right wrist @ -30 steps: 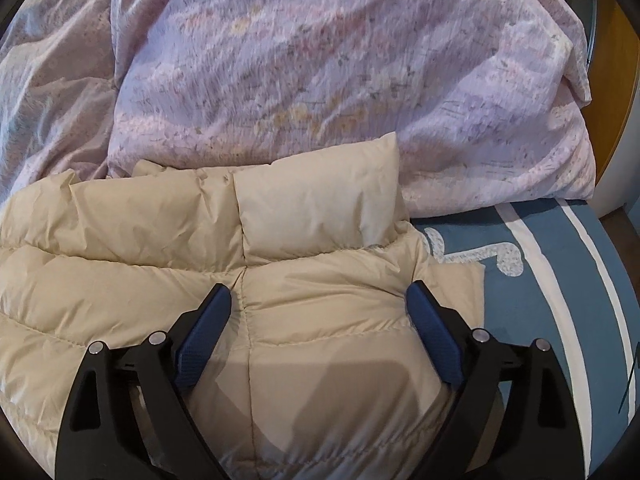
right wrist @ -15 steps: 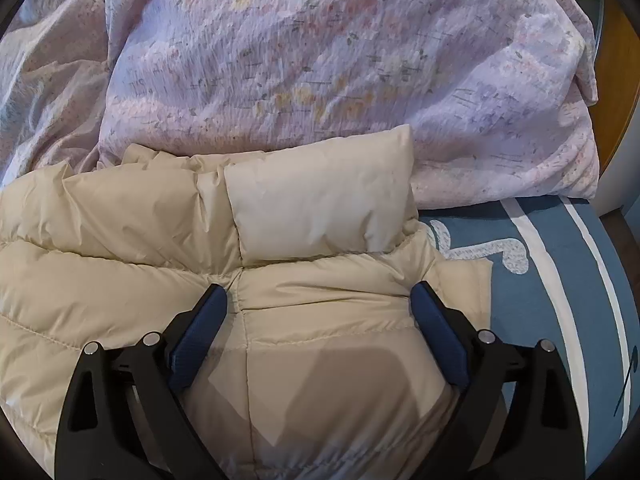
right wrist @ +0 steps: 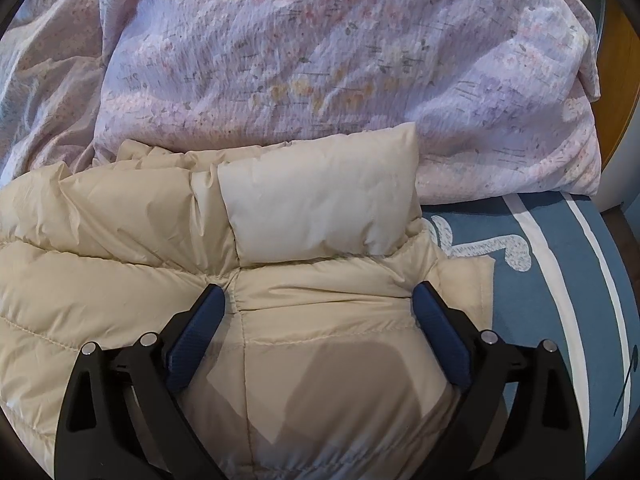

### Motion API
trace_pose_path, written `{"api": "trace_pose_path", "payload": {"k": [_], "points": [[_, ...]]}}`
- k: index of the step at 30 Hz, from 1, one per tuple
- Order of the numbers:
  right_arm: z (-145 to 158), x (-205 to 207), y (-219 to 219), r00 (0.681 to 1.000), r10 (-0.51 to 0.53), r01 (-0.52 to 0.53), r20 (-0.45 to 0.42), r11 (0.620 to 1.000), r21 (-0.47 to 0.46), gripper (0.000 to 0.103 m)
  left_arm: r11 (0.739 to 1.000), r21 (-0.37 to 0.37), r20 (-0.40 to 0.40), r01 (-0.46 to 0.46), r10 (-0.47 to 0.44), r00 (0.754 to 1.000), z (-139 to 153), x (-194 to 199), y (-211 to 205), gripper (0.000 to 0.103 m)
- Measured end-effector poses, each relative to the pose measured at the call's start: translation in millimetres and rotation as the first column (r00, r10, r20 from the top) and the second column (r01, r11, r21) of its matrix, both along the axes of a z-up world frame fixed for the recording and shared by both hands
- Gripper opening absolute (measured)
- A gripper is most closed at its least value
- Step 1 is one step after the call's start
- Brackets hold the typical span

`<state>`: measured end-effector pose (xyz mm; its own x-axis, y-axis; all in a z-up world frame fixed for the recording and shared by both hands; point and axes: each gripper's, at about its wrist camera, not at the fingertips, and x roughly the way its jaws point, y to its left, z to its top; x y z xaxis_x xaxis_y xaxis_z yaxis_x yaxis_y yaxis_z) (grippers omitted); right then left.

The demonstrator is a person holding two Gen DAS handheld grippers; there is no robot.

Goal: Fold large clothes
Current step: 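Grasp the side edge of the cream jacket with the left gripper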

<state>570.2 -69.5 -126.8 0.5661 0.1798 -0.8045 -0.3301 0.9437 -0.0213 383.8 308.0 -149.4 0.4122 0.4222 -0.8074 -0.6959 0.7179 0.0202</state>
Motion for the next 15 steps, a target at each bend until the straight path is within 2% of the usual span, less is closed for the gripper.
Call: {"api": "trace_pose_path", "payload": {"k": [15], "points": [[-10.6,17.1,0.9,1.0,0.001,-0.001,-0.028,1.0,-0.002,0.102,1.0,-0.019,0.023,-0.013,0.013,1.0,-1.3,-6.4,8.5,0.101]]}}
